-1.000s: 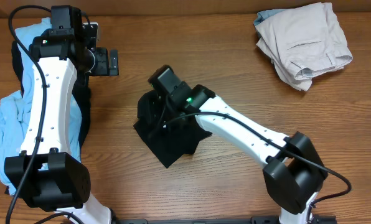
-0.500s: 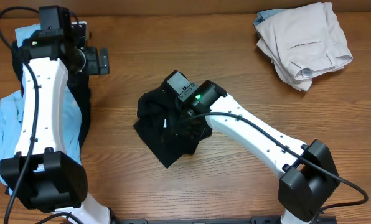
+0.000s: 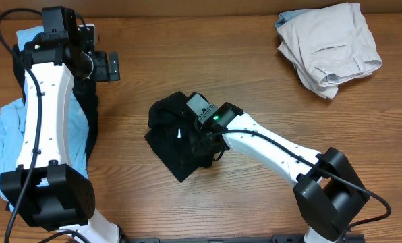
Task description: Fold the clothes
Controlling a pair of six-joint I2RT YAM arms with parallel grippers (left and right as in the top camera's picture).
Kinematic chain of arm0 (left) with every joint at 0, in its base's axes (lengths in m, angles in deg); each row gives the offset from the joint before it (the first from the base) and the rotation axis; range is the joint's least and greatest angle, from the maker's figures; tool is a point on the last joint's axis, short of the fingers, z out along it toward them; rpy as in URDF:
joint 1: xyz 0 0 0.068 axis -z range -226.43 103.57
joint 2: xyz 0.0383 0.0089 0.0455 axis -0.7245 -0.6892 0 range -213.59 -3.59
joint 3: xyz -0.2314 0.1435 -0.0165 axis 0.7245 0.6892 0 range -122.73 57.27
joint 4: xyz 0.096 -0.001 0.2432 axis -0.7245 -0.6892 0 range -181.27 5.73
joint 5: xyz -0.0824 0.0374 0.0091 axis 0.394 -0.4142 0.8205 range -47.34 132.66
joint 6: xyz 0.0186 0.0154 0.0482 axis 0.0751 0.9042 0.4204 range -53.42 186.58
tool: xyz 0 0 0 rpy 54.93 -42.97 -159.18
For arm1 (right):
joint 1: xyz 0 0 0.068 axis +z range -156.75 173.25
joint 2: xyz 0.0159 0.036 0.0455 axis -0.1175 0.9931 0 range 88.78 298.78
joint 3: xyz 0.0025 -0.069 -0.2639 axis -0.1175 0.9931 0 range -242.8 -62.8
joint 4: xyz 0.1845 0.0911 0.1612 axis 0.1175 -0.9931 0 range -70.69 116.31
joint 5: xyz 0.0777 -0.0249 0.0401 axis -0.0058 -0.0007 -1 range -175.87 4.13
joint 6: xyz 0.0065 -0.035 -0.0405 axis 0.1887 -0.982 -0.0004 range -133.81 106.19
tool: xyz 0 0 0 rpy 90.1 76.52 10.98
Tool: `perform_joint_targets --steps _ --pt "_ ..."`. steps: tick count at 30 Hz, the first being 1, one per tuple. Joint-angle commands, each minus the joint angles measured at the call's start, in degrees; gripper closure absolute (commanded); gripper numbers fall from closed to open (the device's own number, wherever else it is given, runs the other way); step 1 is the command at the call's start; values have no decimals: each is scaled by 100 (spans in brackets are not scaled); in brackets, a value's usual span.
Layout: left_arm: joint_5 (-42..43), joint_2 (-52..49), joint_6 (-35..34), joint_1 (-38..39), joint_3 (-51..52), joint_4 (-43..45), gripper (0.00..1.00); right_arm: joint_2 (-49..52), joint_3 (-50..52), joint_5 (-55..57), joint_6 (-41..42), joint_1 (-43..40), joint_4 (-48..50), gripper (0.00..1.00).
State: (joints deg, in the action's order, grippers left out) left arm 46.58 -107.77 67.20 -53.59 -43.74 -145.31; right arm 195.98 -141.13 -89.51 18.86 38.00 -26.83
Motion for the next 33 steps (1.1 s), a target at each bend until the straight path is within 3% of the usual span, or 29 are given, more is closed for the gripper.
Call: perform_joint_targets --steps 1,10,18,19,22,23,33 --pt "101 -61 72 9 -103 -4 0 -146 -243 -17 -144 39 -26 96" --pt "26 -63 208 0 -103 4 0 -146 -1209 -549 -555 710 -841 96" --pt "-435 -72 243 -42 -103 2 0 136 -1010 -197 -551 1899 -673 96" --pt "-435 -72 243 -46 -103 0 0 212 -984 -197 -553 1969 -680 92" --pt "-437 -72 245 -46 -103 -2 0 409 -970 -201 -551 2061 -793 63" --pt "-437 -72 245 -46 -103 0 0 411 -970 -201 -551 2059 -815 59" --pt "-435 -76 245 -98 -103 -4 0 -79 -1244 -199 -219 1200 -778 54"
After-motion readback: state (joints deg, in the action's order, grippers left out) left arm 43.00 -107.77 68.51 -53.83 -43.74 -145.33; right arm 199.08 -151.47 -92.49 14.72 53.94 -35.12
